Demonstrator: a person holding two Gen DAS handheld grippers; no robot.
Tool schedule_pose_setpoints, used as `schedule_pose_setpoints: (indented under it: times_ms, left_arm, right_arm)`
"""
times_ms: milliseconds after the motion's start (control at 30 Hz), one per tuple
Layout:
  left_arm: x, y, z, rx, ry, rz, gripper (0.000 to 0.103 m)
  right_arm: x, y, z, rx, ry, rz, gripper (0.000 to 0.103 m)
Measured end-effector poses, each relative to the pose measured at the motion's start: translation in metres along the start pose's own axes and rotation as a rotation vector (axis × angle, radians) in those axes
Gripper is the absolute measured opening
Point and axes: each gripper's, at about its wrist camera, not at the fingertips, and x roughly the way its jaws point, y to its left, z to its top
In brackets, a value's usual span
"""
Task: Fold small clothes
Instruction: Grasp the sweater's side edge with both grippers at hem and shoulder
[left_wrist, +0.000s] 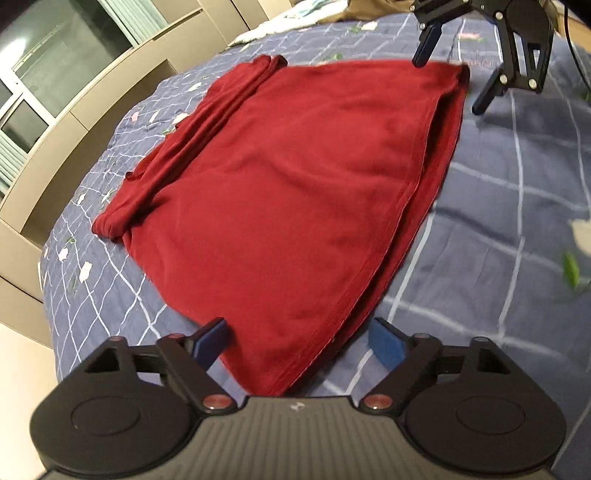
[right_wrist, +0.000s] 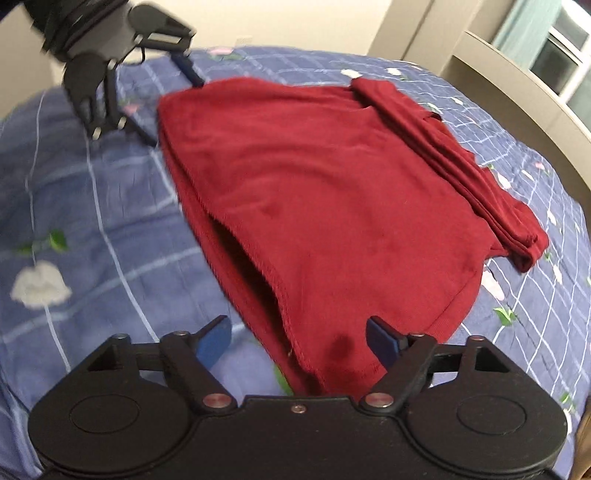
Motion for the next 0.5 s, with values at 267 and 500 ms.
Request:
schedule_pose_setpoints:
  times_ms: [267, 500]
  left_arm:
    - [0.001, 0.006, -0.008, 0.043, -0.019, -0.045, 0.059]
    - [-0.005, 0.018, -0.009, -0.012, -0.061, -0.031, 0.011]
  right_arm:
    - [0.006, -0.001, -0.002, -0.036, 0.009, -0.016, 0.052]
    - [0.0, -0.002, -0.001, -0.008, -0.013, -0.02, 0.007]
